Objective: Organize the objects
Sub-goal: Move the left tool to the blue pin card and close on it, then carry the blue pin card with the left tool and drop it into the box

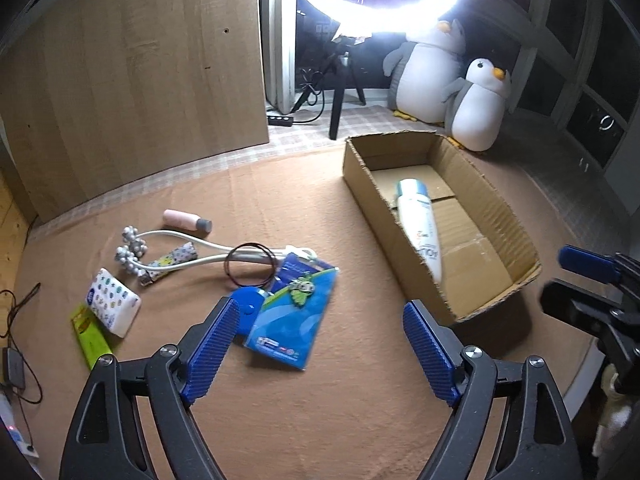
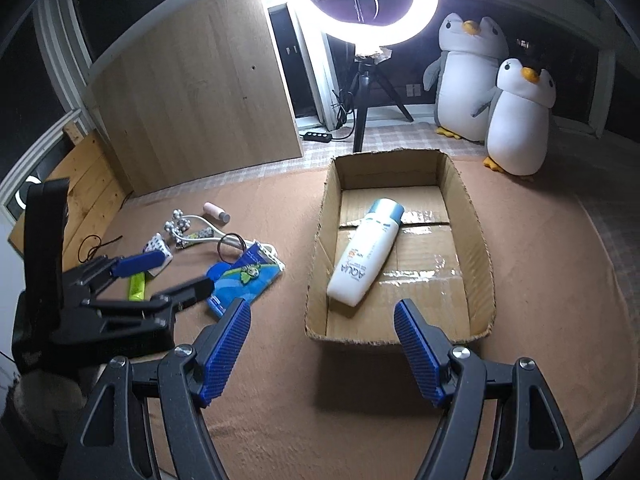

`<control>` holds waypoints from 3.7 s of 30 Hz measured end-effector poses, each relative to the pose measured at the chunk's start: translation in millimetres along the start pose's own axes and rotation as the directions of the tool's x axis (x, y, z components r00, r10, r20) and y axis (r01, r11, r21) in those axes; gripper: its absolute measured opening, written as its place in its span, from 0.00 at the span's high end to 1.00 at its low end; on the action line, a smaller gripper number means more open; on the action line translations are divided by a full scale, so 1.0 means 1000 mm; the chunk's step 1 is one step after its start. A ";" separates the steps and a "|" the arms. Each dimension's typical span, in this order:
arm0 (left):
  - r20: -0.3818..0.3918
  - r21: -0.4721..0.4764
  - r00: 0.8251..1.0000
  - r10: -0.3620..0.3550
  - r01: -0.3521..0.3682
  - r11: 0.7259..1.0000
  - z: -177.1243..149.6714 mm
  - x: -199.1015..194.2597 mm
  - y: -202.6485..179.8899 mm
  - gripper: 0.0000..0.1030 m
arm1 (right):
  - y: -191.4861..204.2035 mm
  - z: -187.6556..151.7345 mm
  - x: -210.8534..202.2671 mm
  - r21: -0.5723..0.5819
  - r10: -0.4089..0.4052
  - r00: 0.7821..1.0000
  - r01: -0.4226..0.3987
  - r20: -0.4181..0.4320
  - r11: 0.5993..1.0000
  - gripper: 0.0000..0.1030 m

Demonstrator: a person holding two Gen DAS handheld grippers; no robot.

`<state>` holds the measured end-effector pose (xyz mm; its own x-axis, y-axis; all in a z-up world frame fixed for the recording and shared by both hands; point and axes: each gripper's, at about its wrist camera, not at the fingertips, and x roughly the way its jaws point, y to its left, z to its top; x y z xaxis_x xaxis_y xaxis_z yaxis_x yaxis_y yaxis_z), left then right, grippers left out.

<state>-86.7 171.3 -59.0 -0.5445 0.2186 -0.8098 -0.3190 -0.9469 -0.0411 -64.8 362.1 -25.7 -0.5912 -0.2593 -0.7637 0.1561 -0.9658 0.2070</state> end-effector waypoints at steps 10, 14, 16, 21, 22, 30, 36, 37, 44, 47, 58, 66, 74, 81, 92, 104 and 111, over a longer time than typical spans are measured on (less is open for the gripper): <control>-0.087 -0.067 0.994 0.068 -0.073 0.995 -0.002 0.042 0.043 0.16 | -0.018 -0.026 0.000 0.047 -0.018 0.999 0.020 -0.040 0.999 0.31; -0.102 0.002 0.986 0.130 -0.130 0.991 -0.005 0.057 0.042 0.16 | -0.033 -0.036 0.002 0.087 -0.019 0.998 0.024 -0.058 0.996 0.31; -0.119 0.033 0.985 0.126 -0.123 0.992 -0.004 0.066 0.038 0.16 | -0.041 -0.039 0.001 0.107 -0.022 0.998 0.028 -0.060 0.994 0.31; -0.163 0.080 0.982 0.093 -0.081 0.993 0.000 0.086 0.022 0.16 | -0.056 -0.046 -0.004 0.136 -0.029 0.998 0.037 -0.061 0.990 0.31; -0.174 0.096 0.980 0.096 -0.080 0.992 0.002 0.092 0.018 0.16 | -0.059 -0.048 -0.005 0.141 -0.028 0.998 0.037 -0.062 0.989 0.31; -0.221 0.143 0.964 0.151 -0.121 0.982 0.008 0.120 0.013 0.16 | -0.079 -0.062 -0.011 0.194 -0.024 0.997 0.037 -0.067 0.980 0.31; -0.257 0.158 0.957 0.135 -0.096 0.983 0.005 0.133 0.012 0.16 | -0.094 -0.066 -0.015 0.238 -0.024 0.998 0.038 -0.063 0.971 0.31; -0.261 0.155 0.957 0.125 -0.086 0.984 0.004 0.134 0.011 0.16 | -0.096 -0.066 -0.015 0.243 -0.024 0.998 0.039 -0.063 0.969 0.31; -0.273 0.171 0.960 0.057 -0.009 0.985 0.003 0.132 -0.004 0.18 | -0.103 -0.067 -0.008 0.268 -0.009 0.997 0.029 -0.076 0.963 0.31; -0.280 0.189 0.959 0.033 0.021 0.982 0.001 0.131 -0.014 0.21 | -0.102 -0.067 -0.005 0.273 -0.003 0.997 0.026 -0.083 0.962 0.31; -0.306 0.257 0.951 0.032 0.050 0.965 -0.003 0.136 -0.030 0.32 | -0.105 -0.068 0.001 0.297 0.008 0.996 0.020 -0.093 0.955 0.31; -0.303 0.271 0.953 0.020 0.066 0.960 -0.006 0.130 -0.033 0.42 | -0.099 -0.067 0.002 0.285 0.013 0.996 0.014 -0.093 0.958 0.31; -0.255 0.199 0.967 0.007 0.045 0.979 -0.009 0.107 -0.027 0.43 | -0.097 -0.065 0.000 0.274 0.011 0.996 0.013 -0.088 0.961 0.31; -0.149 0.129 0.988 -0.033 0.053 0.990 0.022 0.062 -0.033 0.43 | -0.088 -0.063 -0.004 0.234 -0.016 0.997 0.033 -0.076 0.972 0.31; -0.083 0.091 0.992 -0.095 0.103 0.991 0.073 0.069 -0.108 0.43 | -0.066 -0.064 -0.005 0.119 -0.091 0.993 0.099 -0.071 0.988 0.31; -0.123 0.104 0.987 -0.100 0.113 0.988 0.074 0.092 -0.142 0.43 | -0.072 -0.068 -0.008 0.128 -0.114 0.990 0.124 -0.084 0.984 0.31; -0.114 0.099 0.984 -0.137 0.149 0.984 0.073 0.084 -0.137 0.22 | -0.068 -0.068 -0.005 0.127 -0.112 0.990 0.123 -0.091 0.984 0.31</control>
<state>-145.4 337.0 -78.3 -0.4036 0.3184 -0.8577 -0.4715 -0.8758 -0.1032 -18.2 428.5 -77.5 -0.5307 -0.1487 -0.8344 -0.0197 -0.9821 0.1876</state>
